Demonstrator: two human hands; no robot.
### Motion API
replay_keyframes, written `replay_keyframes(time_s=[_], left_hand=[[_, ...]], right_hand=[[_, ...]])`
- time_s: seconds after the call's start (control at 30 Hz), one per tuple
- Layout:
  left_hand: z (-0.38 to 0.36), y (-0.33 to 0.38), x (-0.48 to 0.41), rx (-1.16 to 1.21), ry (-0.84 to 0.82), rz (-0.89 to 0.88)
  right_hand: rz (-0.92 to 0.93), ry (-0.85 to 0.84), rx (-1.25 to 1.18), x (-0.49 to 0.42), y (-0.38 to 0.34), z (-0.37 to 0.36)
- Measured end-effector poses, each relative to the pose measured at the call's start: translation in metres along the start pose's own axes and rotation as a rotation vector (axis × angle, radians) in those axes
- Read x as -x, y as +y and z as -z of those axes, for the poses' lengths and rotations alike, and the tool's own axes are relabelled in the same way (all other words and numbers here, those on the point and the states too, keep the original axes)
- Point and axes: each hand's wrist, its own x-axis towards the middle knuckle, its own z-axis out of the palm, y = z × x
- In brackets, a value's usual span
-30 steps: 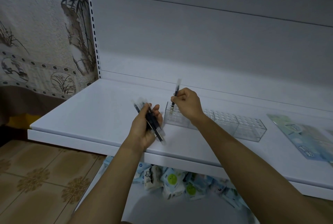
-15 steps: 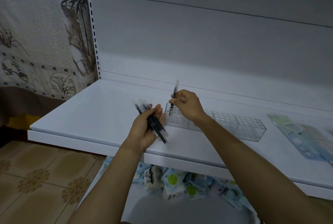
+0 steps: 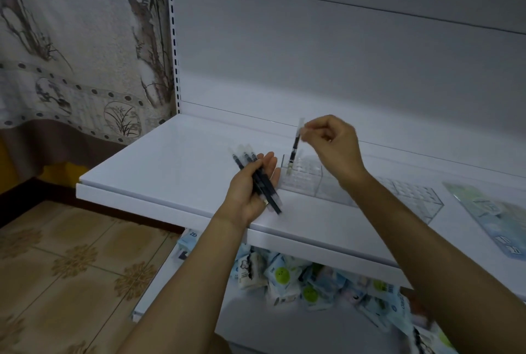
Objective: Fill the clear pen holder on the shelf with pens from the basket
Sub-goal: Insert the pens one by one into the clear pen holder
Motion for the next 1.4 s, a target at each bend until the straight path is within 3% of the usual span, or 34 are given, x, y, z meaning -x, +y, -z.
replay_keyframes(time_s=[0.13, 0.23, 0.7, 1.1, 1.23, 1.4], left_hand=[[0.004, 0.001, -0.003, -0.051, 0.017, 0.014], [0.005, 0.001, -0.003, -0.07, 0.007, 0.046], [0.011, 0.001, -0.006, -0.003, -0.004, 0.026], [0.006, -0.001, -0.009, -0.039, 0.054, -0.058], [0.007, -0.002, -0.01, -0.132, 0.068, -0.099], [0.009, -0.001, -0.011, -0.084, 0.086, -0.092]], right_hand=[[0.009, -0.286, 0.302, 0.041, 0.0, -0.021], [0.062, -0.395, 0.511, 0.057, 0.005, -0.037], [-0.014, -0.462, 0.61, 0.065, -0.005, -0.035], [0.05, -0.418, 0.968, 0.065, -0.021, -0.036], [-0.022, -0.449, 0.873, 0.056, -0.018, -0.039], [-0.087, -0.477, 0.732, 0.044, -0.012, -0.035]])
